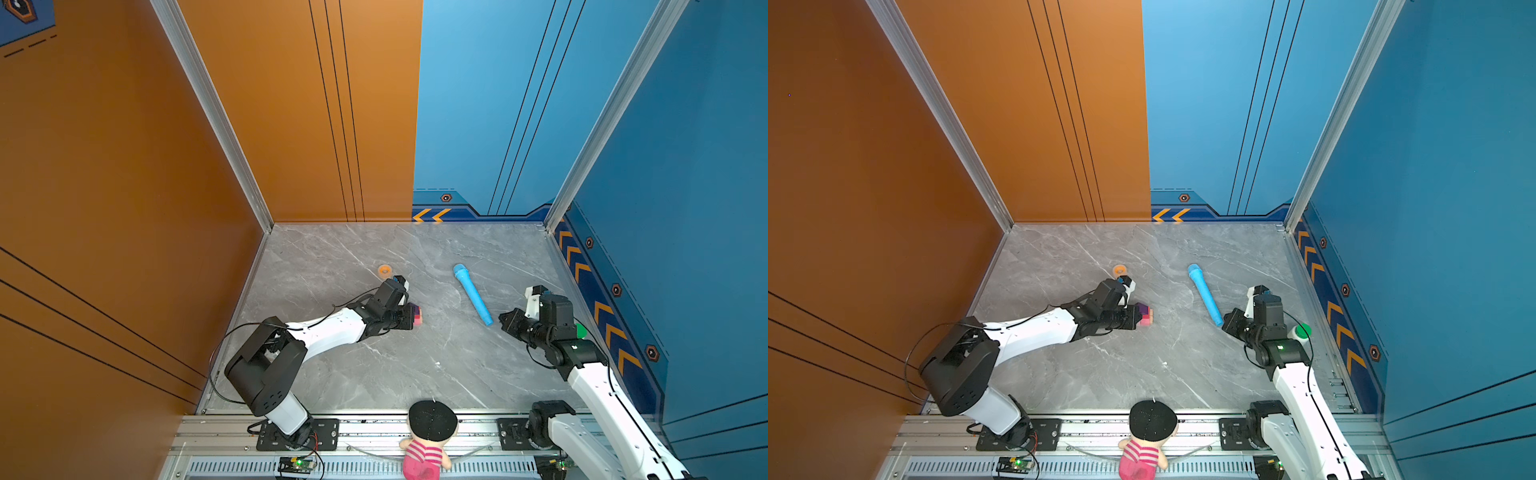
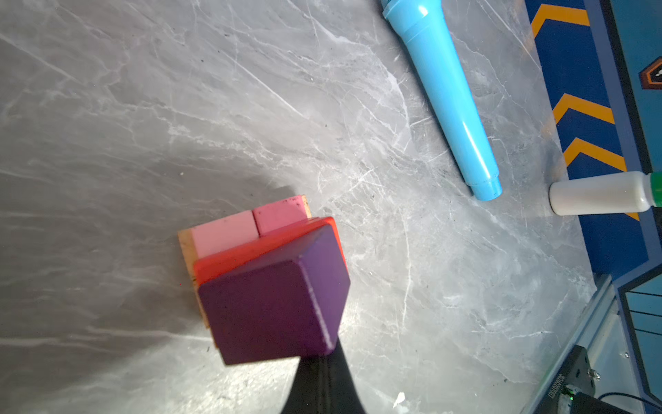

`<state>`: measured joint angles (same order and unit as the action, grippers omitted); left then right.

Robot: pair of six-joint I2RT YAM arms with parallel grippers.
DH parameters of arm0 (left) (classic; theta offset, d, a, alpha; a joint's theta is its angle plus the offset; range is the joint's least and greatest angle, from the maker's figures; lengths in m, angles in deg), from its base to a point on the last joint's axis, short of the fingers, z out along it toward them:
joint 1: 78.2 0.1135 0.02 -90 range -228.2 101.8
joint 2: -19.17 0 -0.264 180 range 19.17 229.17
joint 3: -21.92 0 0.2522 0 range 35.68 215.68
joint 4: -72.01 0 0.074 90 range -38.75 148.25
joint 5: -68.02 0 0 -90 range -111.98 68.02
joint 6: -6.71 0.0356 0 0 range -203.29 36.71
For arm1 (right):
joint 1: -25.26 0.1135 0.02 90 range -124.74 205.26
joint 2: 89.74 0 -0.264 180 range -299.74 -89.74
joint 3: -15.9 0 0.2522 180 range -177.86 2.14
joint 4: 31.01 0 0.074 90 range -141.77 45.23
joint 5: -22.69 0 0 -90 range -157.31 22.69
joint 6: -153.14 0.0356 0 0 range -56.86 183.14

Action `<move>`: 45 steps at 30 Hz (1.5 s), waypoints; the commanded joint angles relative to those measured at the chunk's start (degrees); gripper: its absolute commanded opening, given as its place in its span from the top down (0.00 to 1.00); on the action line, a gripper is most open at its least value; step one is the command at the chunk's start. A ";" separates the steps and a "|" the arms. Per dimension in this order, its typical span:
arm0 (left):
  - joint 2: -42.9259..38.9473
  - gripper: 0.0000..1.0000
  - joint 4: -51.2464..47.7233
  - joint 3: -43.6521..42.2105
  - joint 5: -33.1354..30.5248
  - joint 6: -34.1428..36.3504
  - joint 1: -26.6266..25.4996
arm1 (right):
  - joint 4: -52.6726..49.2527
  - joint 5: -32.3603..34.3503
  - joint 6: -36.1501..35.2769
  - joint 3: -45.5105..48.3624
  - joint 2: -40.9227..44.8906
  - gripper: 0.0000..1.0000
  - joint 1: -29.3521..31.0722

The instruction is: Build the wood block tower

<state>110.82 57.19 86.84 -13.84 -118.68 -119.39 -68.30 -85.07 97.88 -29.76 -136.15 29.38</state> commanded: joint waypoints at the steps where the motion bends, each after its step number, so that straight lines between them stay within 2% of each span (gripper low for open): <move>1: 0.98 1.00 -1.16 1.98 -0.33 1.23 0.44 | -1.08 1.13 0.41 0.70 0.80 0.91 -0.34; 45: 1.93 1.00 -2.02 2.91 -1.34 1.77 0.41 | -1.08 1.05 0.50 1.14 0.97 0.91 -0.69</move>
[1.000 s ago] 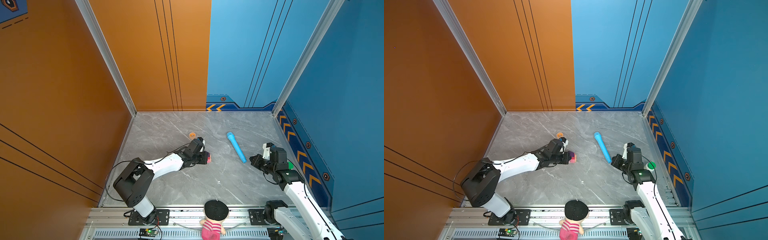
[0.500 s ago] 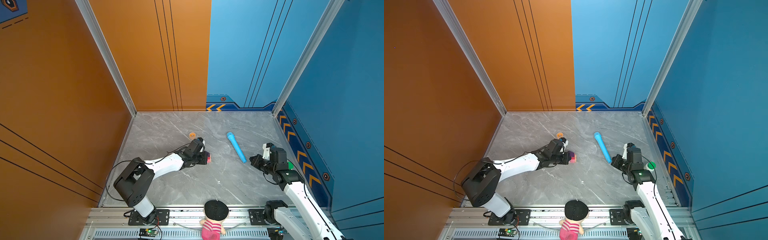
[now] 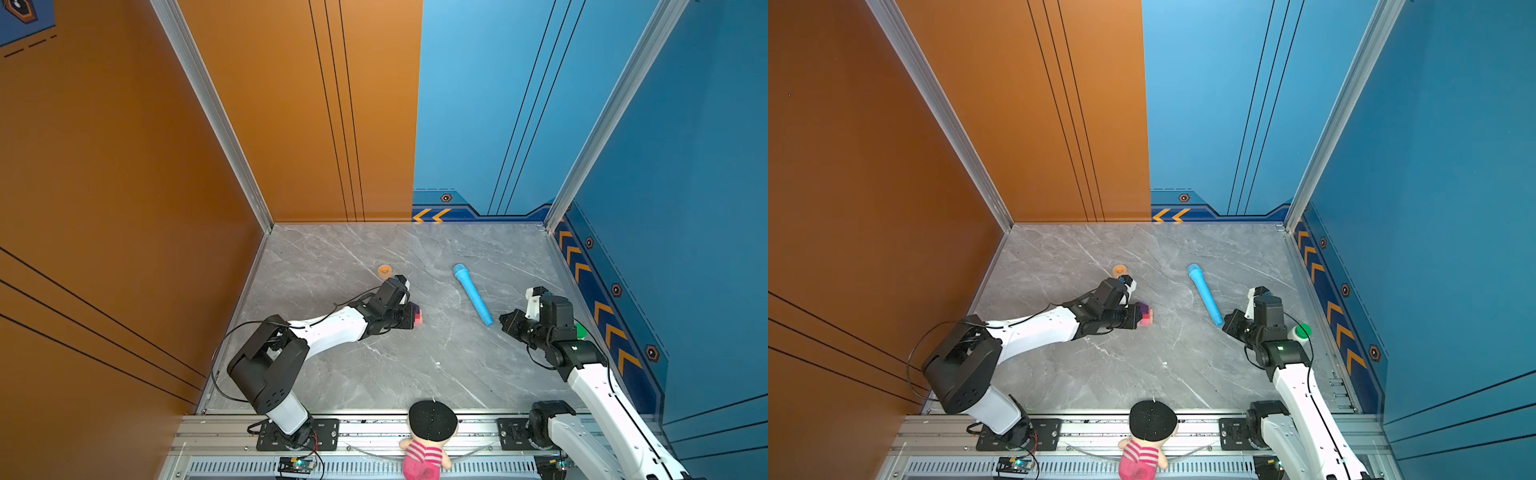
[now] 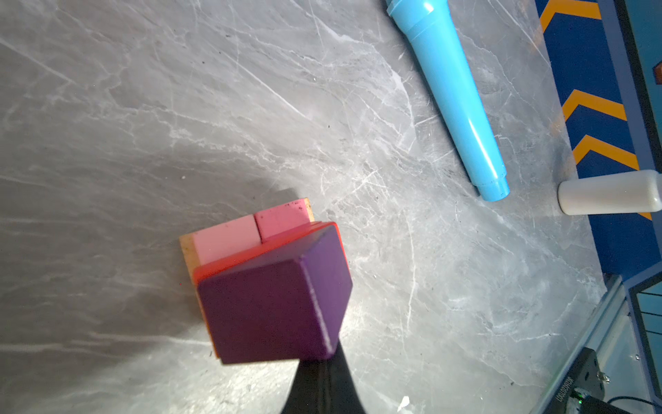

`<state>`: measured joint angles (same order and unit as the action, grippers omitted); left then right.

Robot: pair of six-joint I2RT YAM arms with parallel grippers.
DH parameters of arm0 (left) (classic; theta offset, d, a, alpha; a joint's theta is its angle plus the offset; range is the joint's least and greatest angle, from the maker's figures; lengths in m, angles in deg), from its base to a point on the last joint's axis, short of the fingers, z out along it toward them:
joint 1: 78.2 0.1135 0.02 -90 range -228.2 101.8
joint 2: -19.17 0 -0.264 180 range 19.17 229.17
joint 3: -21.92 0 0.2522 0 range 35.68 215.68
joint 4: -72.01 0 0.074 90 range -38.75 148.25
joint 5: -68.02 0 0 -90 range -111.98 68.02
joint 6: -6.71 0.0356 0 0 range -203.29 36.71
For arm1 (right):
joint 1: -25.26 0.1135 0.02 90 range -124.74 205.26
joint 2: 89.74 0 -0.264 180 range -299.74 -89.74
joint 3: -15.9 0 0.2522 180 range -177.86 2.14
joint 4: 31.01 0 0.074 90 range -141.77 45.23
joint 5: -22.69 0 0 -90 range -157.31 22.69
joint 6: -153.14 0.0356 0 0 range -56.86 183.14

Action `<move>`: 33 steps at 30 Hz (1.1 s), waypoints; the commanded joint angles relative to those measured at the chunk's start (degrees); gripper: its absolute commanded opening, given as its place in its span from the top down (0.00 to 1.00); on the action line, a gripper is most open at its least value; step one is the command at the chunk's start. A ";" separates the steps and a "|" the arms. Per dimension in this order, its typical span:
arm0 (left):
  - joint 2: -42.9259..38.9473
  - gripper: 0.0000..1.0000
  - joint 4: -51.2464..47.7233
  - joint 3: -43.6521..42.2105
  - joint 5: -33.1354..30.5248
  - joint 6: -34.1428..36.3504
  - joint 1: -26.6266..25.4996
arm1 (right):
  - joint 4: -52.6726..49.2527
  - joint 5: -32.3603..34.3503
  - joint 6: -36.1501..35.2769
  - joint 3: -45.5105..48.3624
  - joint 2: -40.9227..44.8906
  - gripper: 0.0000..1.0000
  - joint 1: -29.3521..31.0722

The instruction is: Build the wood block tower

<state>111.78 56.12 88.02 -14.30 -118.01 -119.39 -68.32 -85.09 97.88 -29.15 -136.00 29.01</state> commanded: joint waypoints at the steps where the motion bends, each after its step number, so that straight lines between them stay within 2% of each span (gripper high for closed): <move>1: 0.91 1.00 -0.95 1.72 -0.92 1.07 0.43 | -0.98 1.03 0.50 0.54 0.82 0.91 -0.32; 33: 1.26 1.00 -0.41 2.24 -0.34 0.68 0.46 | -0.83 0.99 0.68 0.79 0.91 0.91 -0.41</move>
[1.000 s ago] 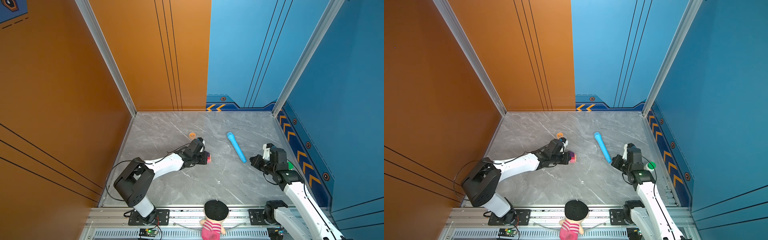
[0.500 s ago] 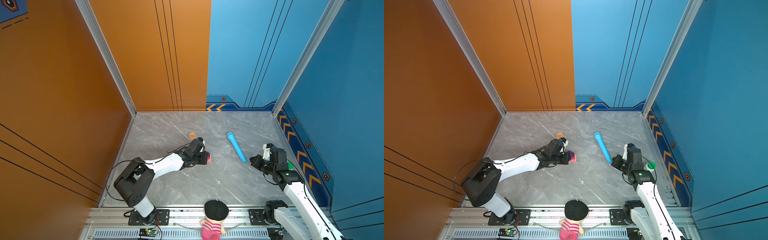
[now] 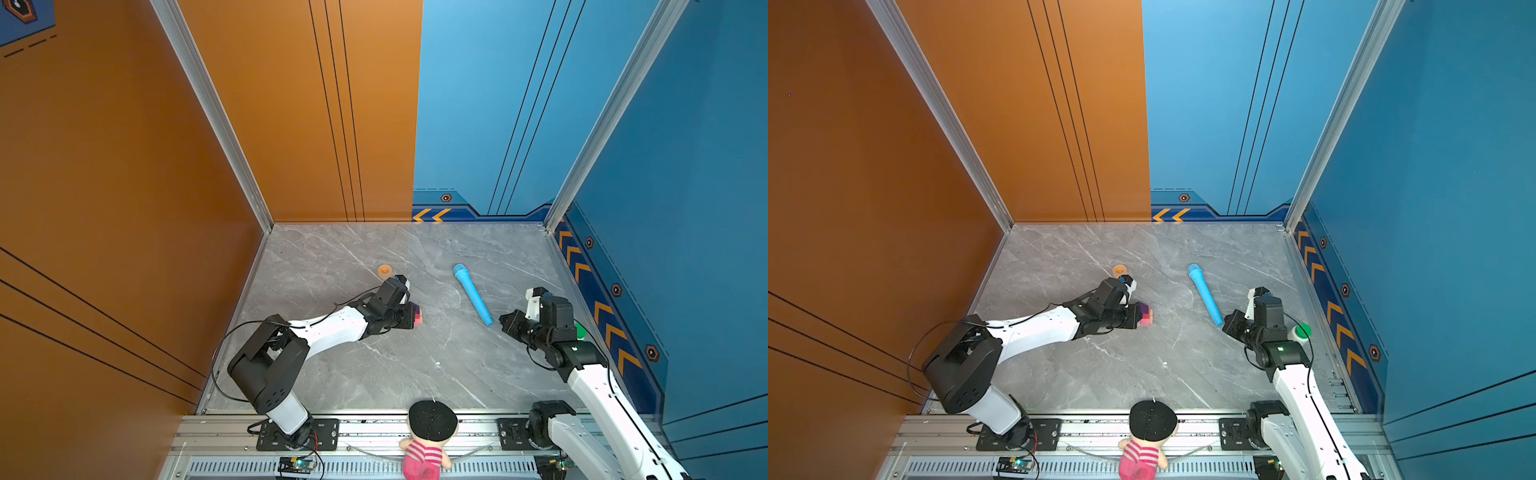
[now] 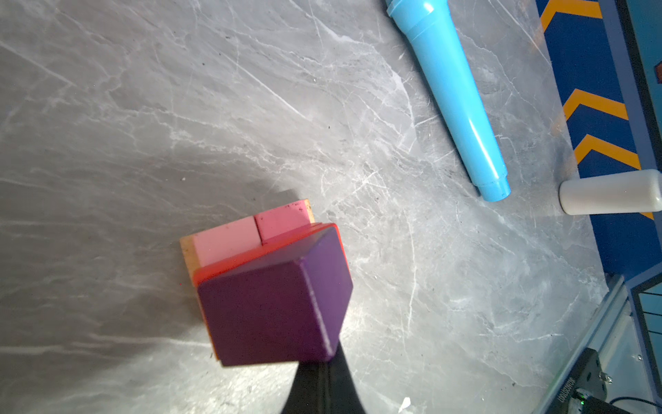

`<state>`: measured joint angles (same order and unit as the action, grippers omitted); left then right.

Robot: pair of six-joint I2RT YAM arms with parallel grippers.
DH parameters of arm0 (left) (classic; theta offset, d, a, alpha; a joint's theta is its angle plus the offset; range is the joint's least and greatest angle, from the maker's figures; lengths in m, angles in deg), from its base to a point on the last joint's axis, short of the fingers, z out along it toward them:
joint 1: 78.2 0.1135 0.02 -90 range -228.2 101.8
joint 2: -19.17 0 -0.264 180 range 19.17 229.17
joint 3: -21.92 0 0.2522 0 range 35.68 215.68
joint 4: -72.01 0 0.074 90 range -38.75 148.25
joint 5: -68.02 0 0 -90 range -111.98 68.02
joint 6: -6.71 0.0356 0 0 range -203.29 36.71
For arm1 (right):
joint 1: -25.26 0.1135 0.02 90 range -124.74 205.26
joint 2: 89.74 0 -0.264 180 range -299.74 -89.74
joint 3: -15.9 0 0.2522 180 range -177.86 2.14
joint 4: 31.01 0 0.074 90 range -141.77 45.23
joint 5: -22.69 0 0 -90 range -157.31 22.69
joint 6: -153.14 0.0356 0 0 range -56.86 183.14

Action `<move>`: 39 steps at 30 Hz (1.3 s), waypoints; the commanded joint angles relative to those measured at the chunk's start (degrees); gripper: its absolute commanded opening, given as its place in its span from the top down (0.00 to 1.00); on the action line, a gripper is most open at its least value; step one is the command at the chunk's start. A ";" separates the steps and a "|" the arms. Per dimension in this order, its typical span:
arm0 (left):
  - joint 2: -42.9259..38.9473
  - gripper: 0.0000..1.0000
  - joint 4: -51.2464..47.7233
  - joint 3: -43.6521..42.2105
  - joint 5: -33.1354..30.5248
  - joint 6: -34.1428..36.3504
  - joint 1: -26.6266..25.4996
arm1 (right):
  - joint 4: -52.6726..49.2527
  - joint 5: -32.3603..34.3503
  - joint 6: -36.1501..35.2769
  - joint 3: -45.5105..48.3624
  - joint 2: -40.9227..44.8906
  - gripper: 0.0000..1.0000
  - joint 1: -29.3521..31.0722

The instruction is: Build the wood block tower

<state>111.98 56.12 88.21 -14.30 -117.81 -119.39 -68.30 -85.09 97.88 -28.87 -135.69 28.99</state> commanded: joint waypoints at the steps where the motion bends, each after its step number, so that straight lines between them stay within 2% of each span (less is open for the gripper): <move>1: 1.06 1.00 -0.37 2.07 -0.36 0.46 0.47 | -0.82 0.99 0.68 0.47 0.60 0.91 -0.39; 22: -0.28 1.00 -1.82 2.76 0.76 1.54 -0.13 | -0.99 0.90 0.78 0.59 0.84 0.91 -0.39; 34: -8.27 1.00 -9.16 3.22 -1.14 5.46 -2.85 | -0.73 0.77 1.20 0.86 0.95 0.91 -0.39; 39: -14.24 1.00 -13.23 2.71 -5.22 6.02 -2.31 | -0.51 0.73 1.60 0.86 0.78 0.91 -0.13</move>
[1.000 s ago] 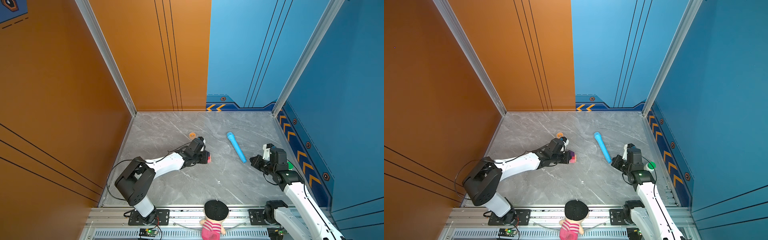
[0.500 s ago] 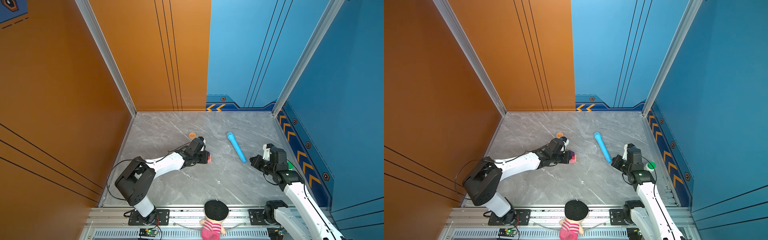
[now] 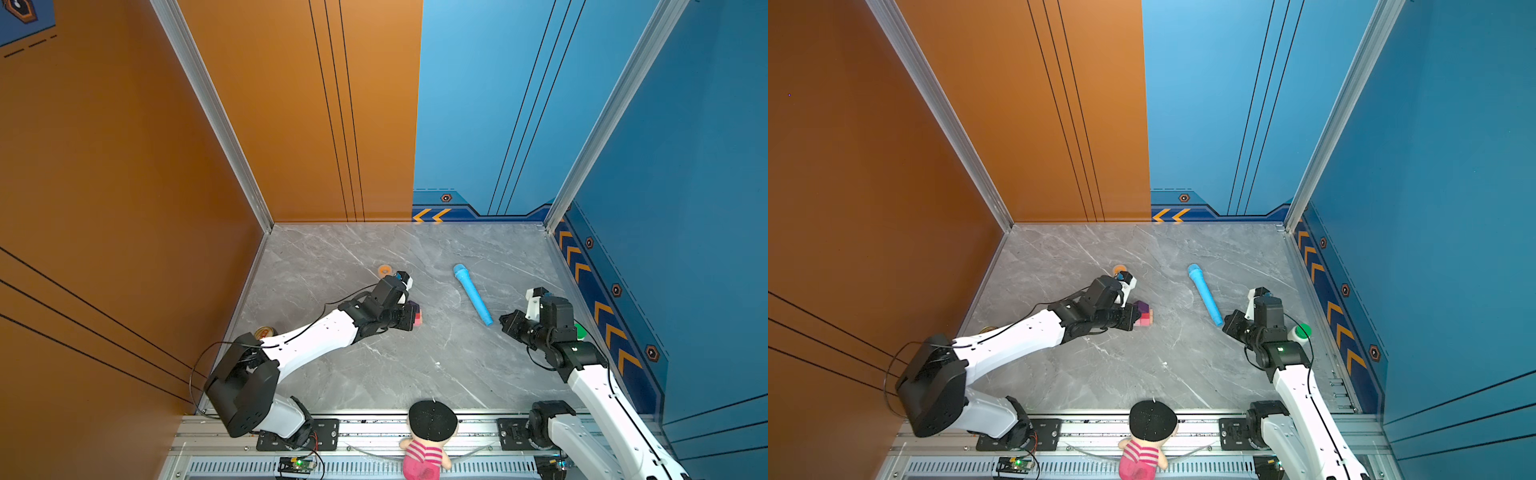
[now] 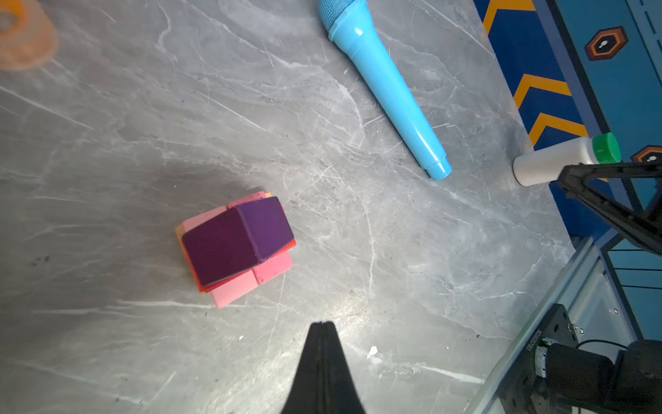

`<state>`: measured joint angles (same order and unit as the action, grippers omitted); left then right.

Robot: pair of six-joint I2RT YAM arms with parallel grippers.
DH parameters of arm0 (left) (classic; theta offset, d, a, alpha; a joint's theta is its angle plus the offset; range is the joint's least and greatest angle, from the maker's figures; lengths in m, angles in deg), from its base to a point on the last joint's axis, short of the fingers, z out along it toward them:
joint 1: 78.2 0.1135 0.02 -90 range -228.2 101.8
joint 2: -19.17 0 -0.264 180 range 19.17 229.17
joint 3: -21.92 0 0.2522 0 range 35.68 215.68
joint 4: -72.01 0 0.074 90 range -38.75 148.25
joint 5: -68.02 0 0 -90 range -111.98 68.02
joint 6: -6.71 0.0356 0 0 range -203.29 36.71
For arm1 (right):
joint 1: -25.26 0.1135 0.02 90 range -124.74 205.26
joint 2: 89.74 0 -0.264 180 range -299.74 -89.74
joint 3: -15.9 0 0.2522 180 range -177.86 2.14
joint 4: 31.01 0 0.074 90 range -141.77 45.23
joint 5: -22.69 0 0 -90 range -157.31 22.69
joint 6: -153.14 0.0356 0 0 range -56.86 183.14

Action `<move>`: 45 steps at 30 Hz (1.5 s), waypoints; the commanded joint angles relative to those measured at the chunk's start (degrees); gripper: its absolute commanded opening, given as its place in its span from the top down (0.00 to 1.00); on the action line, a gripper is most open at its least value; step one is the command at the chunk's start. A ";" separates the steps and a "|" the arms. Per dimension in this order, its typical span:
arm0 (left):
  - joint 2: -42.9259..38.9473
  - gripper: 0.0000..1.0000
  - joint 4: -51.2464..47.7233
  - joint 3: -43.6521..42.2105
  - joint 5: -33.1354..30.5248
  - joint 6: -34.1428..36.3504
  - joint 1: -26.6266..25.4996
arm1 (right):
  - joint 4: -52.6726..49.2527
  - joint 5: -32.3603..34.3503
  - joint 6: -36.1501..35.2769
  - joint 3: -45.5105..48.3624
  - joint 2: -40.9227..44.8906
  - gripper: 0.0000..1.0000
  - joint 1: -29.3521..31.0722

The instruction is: Build the wood block tower

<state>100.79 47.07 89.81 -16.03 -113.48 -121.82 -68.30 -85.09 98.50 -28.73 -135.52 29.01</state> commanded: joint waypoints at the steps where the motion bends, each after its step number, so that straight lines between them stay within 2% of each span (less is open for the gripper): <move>1: -4.01 1.00 -4.79 0.94 -4.26 1.59 0.40 | -0.38 0.71 1.03 0.65 0.50 0.91 -0.08; 8: -9.89 1.00 -6.64 -2.57 -6.65 0.32 4.87 | 0.31 0.94 1.91 0.02 -0.57 0.92 1.42; 18: -12.86 1.00 -5.74 -7.14 -4.24 -0.64 10.29 | 1.26 4.53 3.04 -3.00 -4.63 0.92 7.10; 32: -4.97 1.00 2.16 -10.00 3.17 -1.45 14.14 | 6.92 9.09 4.97 -10.00 -19.63 0.94 20.24; 39: -0.16 1.00 6.16 -10.07 5.62 -1.58 15.28 | 11.80 7.80 5.40 -12.48 -27.02 1.00 22.79; 45: 3.48 1.00 9.21 -9.55 7.44 -2.33 15.66 | 14.86 5.90 5.52 -14.15 -31.71 1.00 23.23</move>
<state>102.78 54.08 80.32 -10.76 -115.05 -106.69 -56.26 -77.98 103.26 -40.87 -165.68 51.76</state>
